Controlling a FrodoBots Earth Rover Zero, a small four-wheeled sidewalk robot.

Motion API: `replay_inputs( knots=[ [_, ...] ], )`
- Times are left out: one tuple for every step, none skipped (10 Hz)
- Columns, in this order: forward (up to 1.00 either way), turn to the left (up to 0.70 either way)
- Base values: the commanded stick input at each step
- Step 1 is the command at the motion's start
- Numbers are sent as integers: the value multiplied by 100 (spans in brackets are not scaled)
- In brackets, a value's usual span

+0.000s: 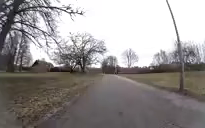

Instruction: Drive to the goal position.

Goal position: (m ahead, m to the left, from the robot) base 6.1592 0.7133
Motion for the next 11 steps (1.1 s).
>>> replay_inputs(
  knots=[
    [100, 0],
    [100, 0],
    [100, 0],
    [100, 0],
    [100, 0],
    [100, 0],
    [100, 0],
    [100, 0],
    [100, -7],
    [100, -16],
    [100, -24]
  ],
)
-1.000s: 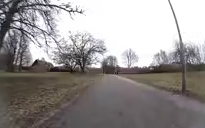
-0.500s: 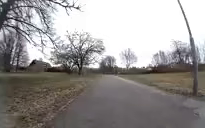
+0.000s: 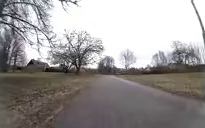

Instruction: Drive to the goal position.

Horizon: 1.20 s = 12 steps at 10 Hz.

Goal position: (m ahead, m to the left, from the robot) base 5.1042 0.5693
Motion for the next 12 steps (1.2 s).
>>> replay_inputs(
  knots=[
    [100, -32],
    [100, -36],
    [100, 0],
    [100, 0],
    [100, 0],
    [100, 0],
    [100, 0],
    [100, 0],
    [100, 0],
    [100, 0],
    [100, 0],
    [100, 0]
  ],
)
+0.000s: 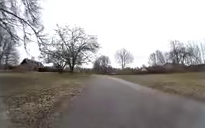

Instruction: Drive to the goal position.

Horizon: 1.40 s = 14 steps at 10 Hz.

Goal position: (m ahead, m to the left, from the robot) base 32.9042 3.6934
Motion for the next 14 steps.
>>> replay_inputs(
  knots=[
    [100, 0],
    [100, 0],
    [100, 0],
    [100, 0],
    [100, 0],
    [100, 0],
    [100, 0],
    [100, 0],
    [100, 0],
    [100, 0],
    [100, 0],
    [100, 0],
    [100, 0],
    [100, 0]
  ],
)
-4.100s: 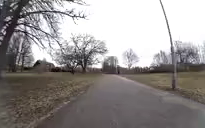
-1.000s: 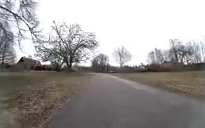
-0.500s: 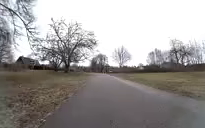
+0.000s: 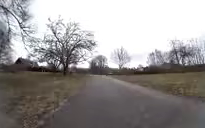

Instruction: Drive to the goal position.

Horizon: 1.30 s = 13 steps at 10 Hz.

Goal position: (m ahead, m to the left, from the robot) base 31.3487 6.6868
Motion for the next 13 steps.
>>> replay_inputs(
  knots=[
    [100, 0],
    [100, 0],
    [100, 0],
    [100, 0],
    [100, 0],
    [100, 0],
    [100, 0],
    [100, 0],
    [100, 0],
    [100, 0],
    [100, 0],
    [100, 0],
    [100, 0]
  ],
)
